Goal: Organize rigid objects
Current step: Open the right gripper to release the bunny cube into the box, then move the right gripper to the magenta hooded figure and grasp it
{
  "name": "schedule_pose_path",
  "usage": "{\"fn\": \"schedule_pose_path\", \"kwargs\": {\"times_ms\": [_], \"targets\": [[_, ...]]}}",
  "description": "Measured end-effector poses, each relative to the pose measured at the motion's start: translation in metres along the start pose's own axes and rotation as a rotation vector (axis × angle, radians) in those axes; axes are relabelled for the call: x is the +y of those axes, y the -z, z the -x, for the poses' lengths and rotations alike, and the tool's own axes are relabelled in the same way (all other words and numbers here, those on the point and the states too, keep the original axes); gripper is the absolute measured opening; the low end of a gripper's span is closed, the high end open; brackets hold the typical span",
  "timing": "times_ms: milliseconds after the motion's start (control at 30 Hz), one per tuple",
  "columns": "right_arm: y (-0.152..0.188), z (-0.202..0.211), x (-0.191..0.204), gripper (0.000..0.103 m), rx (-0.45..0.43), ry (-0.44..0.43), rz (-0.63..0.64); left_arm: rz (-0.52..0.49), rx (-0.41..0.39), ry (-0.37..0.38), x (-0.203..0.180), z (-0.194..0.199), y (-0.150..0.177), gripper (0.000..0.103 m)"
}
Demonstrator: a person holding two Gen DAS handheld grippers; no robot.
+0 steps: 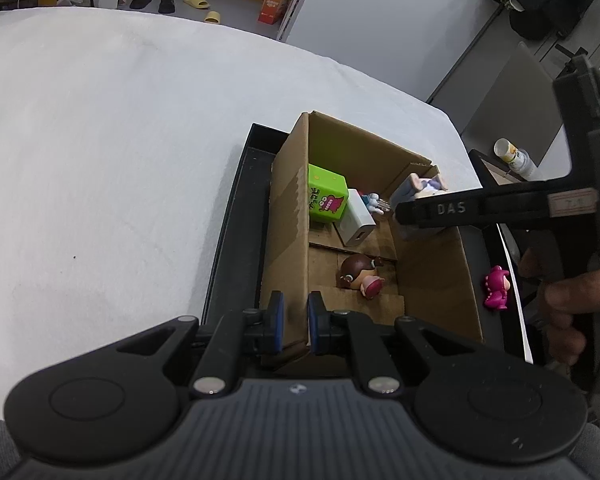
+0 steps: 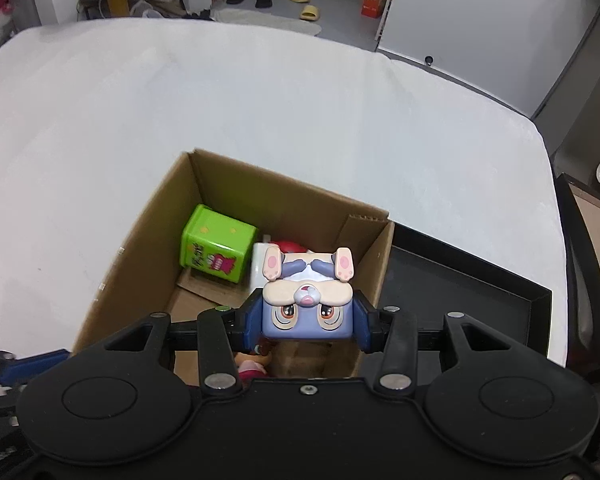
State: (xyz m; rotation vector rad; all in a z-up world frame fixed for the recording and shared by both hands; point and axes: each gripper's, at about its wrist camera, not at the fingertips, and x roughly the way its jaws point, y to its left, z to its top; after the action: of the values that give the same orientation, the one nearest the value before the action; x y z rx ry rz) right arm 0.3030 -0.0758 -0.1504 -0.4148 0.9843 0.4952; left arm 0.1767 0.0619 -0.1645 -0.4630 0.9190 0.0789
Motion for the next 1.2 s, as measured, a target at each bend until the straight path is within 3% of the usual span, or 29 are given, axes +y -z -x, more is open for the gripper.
{"fn": "schedule_pose_path", "kwargs": {"times_ms": [500, 867, 1200], "targets": [[-0.007, -0.017, 0.006, 0.040, 0.034, 0.043, 0.037, -0.002, -0.004, 0.002, -0.001, -0.001, 0.000, 0.011], [0.000, 0.043, -0.025, 0.040, -0.062, -0.012, -0.060, 0.021, -0.002, 0.006, 0.002, 0.001, 0.001, 0.011], [0.032, 0.074, -0.072, 0.045, -0.091, -0.015, -0.176, 0.024, -0.003, 0.000, 0.001, 0.001, 0.000, 0.011]]}}
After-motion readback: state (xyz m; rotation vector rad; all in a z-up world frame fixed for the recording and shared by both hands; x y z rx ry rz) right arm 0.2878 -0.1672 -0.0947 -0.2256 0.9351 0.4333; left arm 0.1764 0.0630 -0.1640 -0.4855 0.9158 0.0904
